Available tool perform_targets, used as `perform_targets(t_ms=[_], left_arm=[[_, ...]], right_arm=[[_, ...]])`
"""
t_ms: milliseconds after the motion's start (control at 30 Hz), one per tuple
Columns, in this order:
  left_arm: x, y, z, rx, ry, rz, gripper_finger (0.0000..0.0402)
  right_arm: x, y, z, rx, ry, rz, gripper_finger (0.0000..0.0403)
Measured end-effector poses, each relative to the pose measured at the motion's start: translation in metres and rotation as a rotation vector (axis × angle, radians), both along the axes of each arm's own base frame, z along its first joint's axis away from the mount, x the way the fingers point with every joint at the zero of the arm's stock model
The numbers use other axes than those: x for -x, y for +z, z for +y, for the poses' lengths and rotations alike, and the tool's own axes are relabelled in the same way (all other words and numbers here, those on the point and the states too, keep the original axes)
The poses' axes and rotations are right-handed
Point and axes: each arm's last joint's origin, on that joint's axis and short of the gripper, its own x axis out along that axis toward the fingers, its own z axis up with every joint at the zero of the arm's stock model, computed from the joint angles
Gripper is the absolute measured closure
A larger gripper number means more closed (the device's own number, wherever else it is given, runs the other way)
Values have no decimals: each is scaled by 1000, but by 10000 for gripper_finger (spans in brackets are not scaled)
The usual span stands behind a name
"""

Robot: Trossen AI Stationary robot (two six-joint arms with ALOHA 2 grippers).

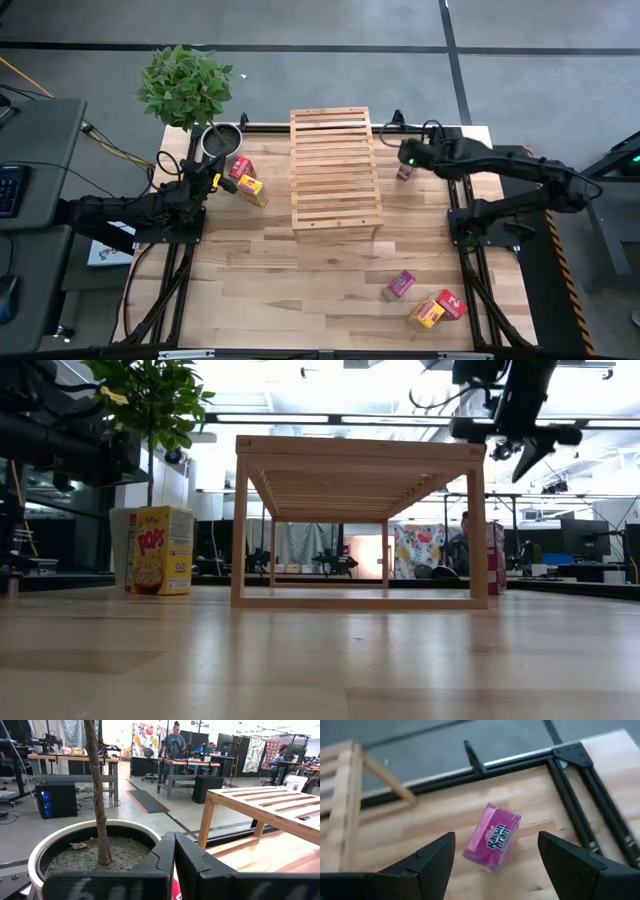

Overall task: Stack cereal on shelf
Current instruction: Put the top violet cereal box on the shelf

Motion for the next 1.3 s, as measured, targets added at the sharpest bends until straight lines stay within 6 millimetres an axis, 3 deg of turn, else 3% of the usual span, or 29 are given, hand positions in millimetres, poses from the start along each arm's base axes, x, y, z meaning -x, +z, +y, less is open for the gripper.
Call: perform_targets(t_ms=[233, 767, 1300], left_arm=[[0, 0, 0, 0, 0, 0, 398], [0, 0, 0, 0, 0, -1, 398], [0, 0, 0, 0, 0, 0, 398]], right_arm=[[-14, -25, -3, 30, -99, -74, 125], [-40, -80, -23, 85, -366, 29, 126], [-47, -98, -32, 68, -420, 55, 130]])
